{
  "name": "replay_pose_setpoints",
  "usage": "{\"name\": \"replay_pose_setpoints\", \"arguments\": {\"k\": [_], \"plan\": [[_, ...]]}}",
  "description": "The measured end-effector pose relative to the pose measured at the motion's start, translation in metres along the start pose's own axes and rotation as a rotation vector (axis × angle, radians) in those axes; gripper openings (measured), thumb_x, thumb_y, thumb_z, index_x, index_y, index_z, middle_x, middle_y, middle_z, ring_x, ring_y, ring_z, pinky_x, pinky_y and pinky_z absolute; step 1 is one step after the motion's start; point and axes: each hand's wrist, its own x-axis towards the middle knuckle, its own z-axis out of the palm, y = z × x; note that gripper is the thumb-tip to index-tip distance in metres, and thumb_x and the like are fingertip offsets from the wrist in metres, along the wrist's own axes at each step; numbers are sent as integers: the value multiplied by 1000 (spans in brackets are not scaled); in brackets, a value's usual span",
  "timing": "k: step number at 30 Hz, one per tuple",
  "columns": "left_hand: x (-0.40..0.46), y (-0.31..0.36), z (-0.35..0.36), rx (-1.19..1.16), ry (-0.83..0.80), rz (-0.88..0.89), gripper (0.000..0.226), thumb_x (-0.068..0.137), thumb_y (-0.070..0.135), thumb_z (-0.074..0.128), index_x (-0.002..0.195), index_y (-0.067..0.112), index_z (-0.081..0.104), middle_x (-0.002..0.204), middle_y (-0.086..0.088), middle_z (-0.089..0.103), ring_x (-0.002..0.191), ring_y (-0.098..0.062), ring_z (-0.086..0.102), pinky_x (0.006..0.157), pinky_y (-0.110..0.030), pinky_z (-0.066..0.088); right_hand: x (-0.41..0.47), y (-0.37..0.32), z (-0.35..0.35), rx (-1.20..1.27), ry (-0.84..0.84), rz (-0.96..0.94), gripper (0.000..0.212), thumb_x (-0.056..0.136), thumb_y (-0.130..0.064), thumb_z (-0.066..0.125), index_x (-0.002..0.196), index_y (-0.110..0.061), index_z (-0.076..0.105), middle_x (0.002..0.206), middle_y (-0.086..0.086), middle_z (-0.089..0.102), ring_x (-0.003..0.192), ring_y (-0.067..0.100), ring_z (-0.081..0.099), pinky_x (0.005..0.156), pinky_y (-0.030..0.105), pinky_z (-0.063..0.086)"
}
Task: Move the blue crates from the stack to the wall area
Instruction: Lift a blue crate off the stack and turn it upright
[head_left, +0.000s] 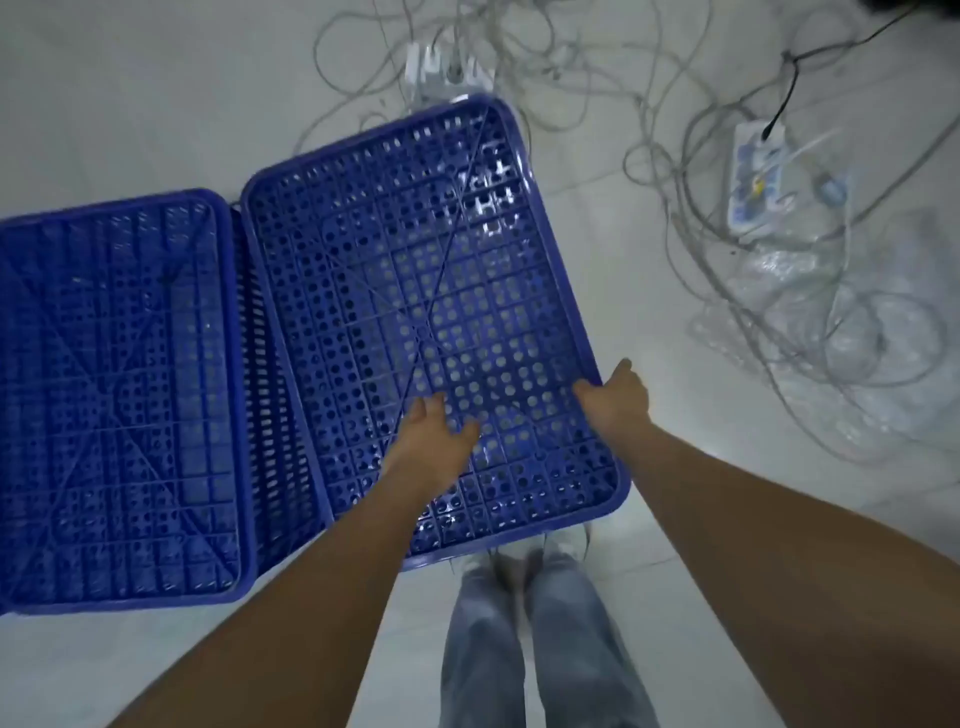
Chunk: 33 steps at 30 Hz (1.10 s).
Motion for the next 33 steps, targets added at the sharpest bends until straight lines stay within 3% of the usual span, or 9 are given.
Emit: {"name": "replay_pose_setpoints", "arguments": {"k": [2, 5, 8, 11, 14, 20, 23, 28, 33], "plan": [[14, 2, 12, -57, 27, -40, 73, 96, 50, 36, 154, 18, 6, 163, -2, 0, 149, -26, 15, 106, -38, 34, 19, 5, 5, 115, 9, 28, 62, 95, -29, 47, 148, -7, 24, 120, 6, 54, 109, 30, 57, 91, 39, 48], [34, 10, 28, -310, 82, -168, 73, 93, 50, 43, 153, 22, 11, 162, -3, 12, 143, -29, 28, 96, -34, 38, 35, 13, 10, 278, 32, -28, 43, 94, -22, 55, 134, -8, 46, 93, 2, 62, 65, 11, 55, 55, 24, 45], [47, 30, 40, -483, 77, -203, 79, 91, 51, 49, 154, 22, 10, 162, -5, 13, 143, -30, 28, 98, -38, 39, 44, 17, 7, 235, 25, -76, 39, 90, -23, 63, 123, -7, 50, 98, 8, 61, 72, 21, 55, 62, 29, 45], [54, 59, 39, -511, 52, -279, 91, 87, 58, 51, 154, 20, 4, 162, -12, -7, 149, -33, 5, 114, -49, 25, 50, 16, -3, 230, -8, -79, 24, 88, -18, 66, 99, -9, 46, 70, -1, 52, 56, 13, 49, 48, 24, 40], [52, 80, 32, -534, 16, -404, 108, 76, 71, 52, 154, 23, -6, 159, -19, -18, 148, -38, -9, 116, -60, 10, 44, 20, -5, 225, 12, -113, 28, 84, -16, 71, 89, -9, 44, 62, 1, 47, 51, 15, 45, 49, 27, 36], [37, 93, 19, -641, 51, -470, 127, 55, 91, 43, 152, 30, -12, 158, -24, -15, 146, -43, -9, 114, -65, 5, 0, 16, -18, 220, 90, -310, 29, 83, -13, 70, 83, -11, 41, 66, -2, 42, 55, 14, 36, 48, 16, 32], [25, 100, 11, -719, 55, -480, 158, 17, 103, 28, 153, 31, -8, 159, -25, -11, 146, -44, -7, 113, -66, 4, -27, 4, -31, 141, 151, -409, 27, 85, -15, 68, 87, -11, 42, 67, -8, 39, 55, 8, 35, 51, 23, 32], [8, 88, 0, -890, 72, -434, 121, 64, 80, 55, 151, 32, -13, 161, -15, -7, 148, -36, 1, 116, -60, 14, -74, -16, -43, 18, 157, -574, 23, 85, -17, 68, 89, -15, 46, 69, -15, 39, 60, 0, 39, 54, 16, 31], [-5, 49, 2, -1149, 49, -307, 118, 54, 82, 59, 149, 46, -2, 162, -3, 9, 147, -30, 18, 114, -57, 23, -108, -27, -18, -106, 139, -691, 19, 85, -23, 66, 83, -20, 47, 69, -14, 41, 63, 4, 40, 57, 20, 37]]}}
